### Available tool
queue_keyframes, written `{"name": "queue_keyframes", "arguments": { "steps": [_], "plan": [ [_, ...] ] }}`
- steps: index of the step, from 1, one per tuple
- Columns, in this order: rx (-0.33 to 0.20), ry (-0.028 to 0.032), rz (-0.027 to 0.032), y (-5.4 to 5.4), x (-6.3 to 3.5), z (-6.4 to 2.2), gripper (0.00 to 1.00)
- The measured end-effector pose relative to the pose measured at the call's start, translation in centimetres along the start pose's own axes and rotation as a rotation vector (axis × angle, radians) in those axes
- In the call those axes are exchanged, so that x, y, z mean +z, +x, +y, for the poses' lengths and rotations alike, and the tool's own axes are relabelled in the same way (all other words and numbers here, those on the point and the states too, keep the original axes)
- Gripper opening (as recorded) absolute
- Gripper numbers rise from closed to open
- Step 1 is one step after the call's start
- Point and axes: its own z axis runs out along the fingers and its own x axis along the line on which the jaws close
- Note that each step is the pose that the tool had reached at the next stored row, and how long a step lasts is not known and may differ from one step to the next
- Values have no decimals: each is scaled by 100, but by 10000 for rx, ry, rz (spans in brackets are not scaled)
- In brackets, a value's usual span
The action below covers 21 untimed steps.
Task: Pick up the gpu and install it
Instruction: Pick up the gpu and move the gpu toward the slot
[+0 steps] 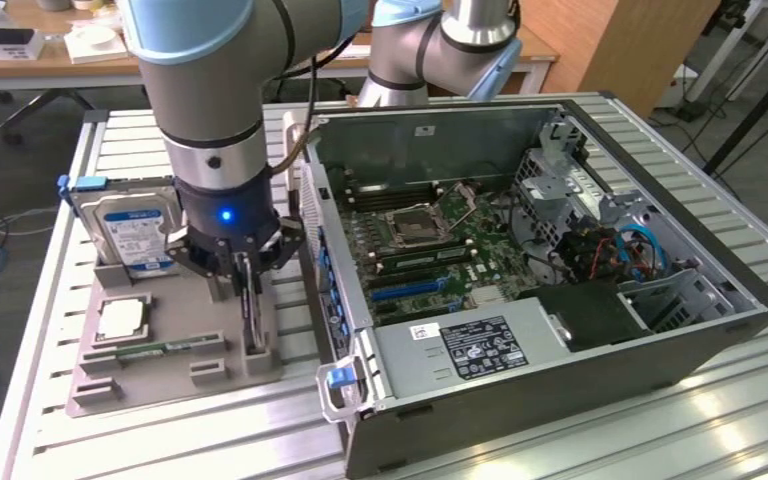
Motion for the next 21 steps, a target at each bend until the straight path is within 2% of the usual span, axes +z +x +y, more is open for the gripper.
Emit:
{"name": "queue_keyframes", "arguments": {
  "steps": [14, 21],
  "plan": [
    [-49, 3, 2, -8, -450, 16, 26],
    [-175, 0, 7, -11, -617, 22, 26]
  ]
}}
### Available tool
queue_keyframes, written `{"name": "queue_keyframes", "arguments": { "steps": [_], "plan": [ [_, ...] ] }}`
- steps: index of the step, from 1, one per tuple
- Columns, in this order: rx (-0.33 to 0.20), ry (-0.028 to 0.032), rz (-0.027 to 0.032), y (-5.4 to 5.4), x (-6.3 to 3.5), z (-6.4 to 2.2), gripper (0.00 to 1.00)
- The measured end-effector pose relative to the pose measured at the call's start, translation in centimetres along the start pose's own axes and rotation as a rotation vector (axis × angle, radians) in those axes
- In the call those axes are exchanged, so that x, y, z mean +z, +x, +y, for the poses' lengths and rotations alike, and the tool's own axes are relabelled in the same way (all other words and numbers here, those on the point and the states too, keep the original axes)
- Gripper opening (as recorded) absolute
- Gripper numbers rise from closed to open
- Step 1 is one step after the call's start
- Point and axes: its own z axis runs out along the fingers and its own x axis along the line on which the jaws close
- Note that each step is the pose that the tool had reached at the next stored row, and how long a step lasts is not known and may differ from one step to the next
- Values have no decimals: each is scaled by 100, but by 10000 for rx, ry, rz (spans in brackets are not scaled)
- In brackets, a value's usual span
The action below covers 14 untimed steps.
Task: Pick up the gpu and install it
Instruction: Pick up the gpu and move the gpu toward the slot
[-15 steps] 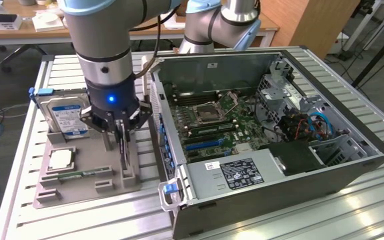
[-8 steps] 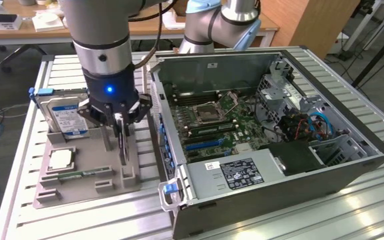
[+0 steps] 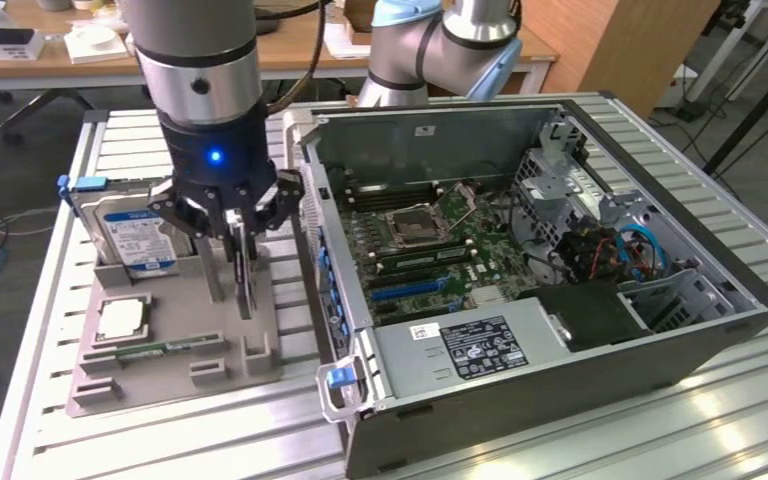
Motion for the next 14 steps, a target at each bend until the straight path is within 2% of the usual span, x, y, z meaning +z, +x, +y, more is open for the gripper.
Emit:
{"name": "queue_keyframes", "arguments": {
  "steps": [8, 14],
  "plan": [
    [-90, -2, 4, -4, -265, 10, 26],
    [-123, -3, 4, -9, -507, 18, 26]
  ]
}}
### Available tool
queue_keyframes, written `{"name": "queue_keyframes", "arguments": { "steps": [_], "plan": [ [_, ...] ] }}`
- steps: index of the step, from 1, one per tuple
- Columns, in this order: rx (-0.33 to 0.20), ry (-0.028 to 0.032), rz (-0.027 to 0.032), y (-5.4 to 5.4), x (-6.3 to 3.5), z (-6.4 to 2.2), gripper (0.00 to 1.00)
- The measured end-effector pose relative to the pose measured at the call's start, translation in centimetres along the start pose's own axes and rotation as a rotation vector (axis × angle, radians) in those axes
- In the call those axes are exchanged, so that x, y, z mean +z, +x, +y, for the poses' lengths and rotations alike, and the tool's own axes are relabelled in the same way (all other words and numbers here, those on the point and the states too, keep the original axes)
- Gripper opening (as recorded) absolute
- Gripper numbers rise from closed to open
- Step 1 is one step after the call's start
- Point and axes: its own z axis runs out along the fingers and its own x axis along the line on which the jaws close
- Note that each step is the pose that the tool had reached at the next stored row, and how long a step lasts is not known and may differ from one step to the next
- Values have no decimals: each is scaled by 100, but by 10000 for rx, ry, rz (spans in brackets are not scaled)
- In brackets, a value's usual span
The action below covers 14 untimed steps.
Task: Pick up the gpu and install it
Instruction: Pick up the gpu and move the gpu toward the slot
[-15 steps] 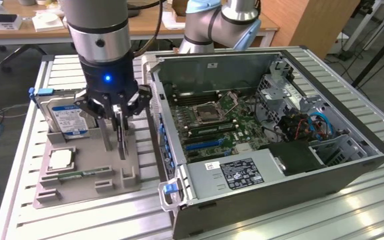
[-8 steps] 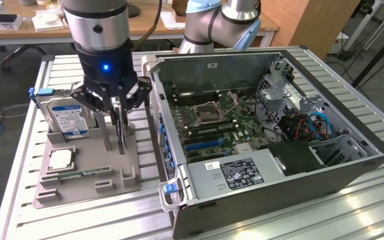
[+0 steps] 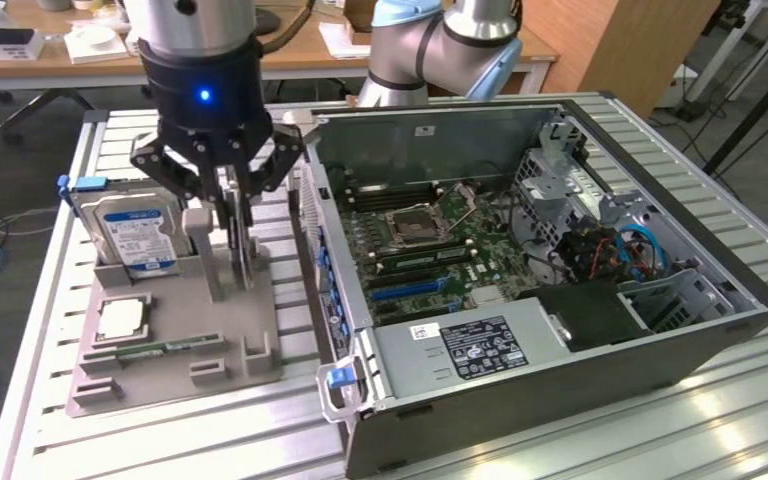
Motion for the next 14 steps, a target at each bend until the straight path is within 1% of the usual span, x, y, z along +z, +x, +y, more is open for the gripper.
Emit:
{"name": "queue_keyframes", "arguments": {
  "steps": [10, 14],
  "plan": [
    [-36, 0, 2, -8, -451, 16, 26],
    [-49, 0, 3, -10, -616, 22, 26]
  ]
}}
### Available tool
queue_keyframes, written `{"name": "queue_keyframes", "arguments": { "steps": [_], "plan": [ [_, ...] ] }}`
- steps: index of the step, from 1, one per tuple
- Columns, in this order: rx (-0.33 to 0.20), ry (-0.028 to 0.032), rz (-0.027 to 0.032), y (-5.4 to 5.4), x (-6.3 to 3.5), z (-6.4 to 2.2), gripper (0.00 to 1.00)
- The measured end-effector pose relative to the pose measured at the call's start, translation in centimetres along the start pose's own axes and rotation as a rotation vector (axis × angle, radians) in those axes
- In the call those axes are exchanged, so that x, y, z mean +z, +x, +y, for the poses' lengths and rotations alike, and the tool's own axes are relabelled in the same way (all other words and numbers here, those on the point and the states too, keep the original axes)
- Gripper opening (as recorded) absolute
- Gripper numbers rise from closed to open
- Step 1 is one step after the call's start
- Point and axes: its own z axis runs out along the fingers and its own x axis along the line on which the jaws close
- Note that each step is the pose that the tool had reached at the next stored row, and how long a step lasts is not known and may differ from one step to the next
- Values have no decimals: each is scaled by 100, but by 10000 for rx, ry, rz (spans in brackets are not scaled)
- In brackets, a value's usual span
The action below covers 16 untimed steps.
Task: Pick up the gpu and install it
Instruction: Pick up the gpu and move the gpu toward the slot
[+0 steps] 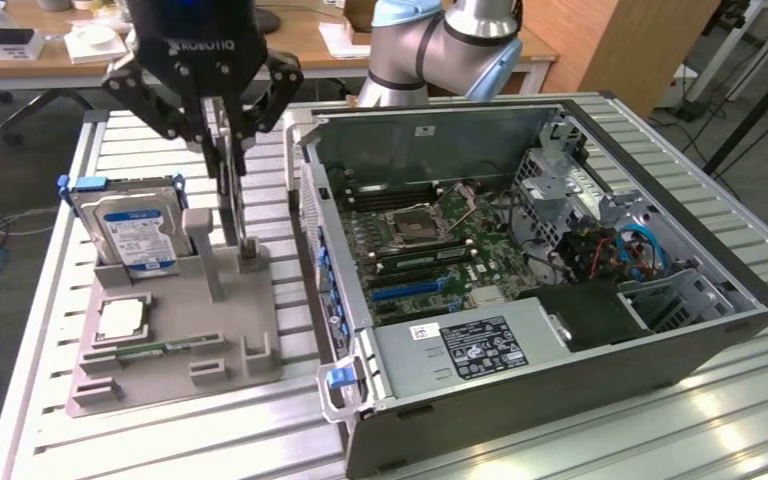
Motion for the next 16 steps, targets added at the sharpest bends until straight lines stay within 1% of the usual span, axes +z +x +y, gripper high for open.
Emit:
{"name": "queue_keyframes", "arguments": {
  "steps": [5, 11, 12, 16],
  "plan": [
    [-16, 0, 0, -4, -195, 7, 26],
    [-33, -2, 0, -6, -390, 14, 26],
    [-33, -2, 0, -7, -404, 14, 26],
    [-34, -1, 0, -7, -408, 15, 26]
  ]
}}
